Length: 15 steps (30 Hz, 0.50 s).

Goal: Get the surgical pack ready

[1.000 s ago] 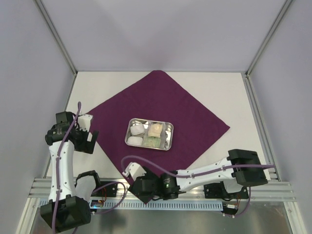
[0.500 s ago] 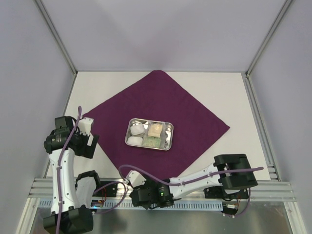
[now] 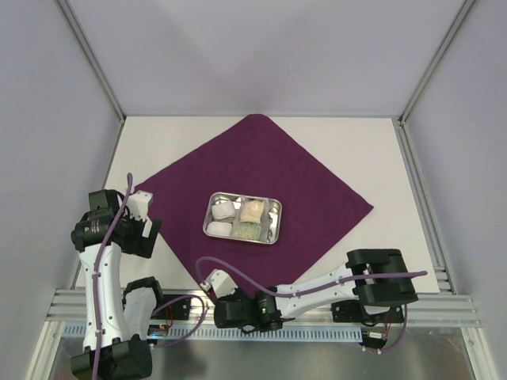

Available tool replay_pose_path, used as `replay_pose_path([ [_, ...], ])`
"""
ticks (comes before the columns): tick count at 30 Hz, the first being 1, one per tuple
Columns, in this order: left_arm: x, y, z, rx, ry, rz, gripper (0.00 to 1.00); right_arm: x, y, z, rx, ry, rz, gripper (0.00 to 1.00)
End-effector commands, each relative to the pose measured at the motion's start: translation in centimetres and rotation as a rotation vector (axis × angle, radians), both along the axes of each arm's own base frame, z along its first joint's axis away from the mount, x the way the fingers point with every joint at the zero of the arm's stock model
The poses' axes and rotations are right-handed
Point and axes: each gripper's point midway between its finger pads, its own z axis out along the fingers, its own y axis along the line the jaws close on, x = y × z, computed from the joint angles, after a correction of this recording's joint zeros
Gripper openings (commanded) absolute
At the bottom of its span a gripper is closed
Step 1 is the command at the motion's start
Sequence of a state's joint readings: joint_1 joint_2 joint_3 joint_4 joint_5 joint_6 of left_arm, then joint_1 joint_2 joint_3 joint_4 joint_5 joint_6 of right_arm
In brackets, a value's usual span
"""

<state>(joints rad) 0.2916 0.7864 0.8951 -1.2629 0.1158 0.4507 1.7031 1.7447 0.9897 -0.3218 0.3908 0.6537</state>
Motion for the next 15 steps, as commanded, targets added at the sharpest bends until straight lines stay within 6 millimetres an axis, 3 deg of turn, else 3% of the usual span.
replay_pose_path([
  [1, 0.0, 0.0, 0.2, -0.001, -0.012, -0.008, 1.0, 3.4, -2.8, -2.2, -0.119, -0.081, -0.067, 0.01],
  [4, 0.0, 0.0, 0.2, 0.003, -0.015, -0.015, 1.0, 4.9, -3.0, -1.6, -0.111, -0.087, -0.102, 0.0],
  [11, 0.4, 0.1, 0.3, 0.009, -0.024, -0.02, 1.0, 7.2, -2.2, 2.0, -0.02, -0.139, -0.118, 0.01],
  [15, 0.8, 0.2, 0.4, 0.007, -0.031, -0.022, 1.0, 9.5, -2.1, 3.5, 0.027, -0.148, -0.156, 0.01],
])
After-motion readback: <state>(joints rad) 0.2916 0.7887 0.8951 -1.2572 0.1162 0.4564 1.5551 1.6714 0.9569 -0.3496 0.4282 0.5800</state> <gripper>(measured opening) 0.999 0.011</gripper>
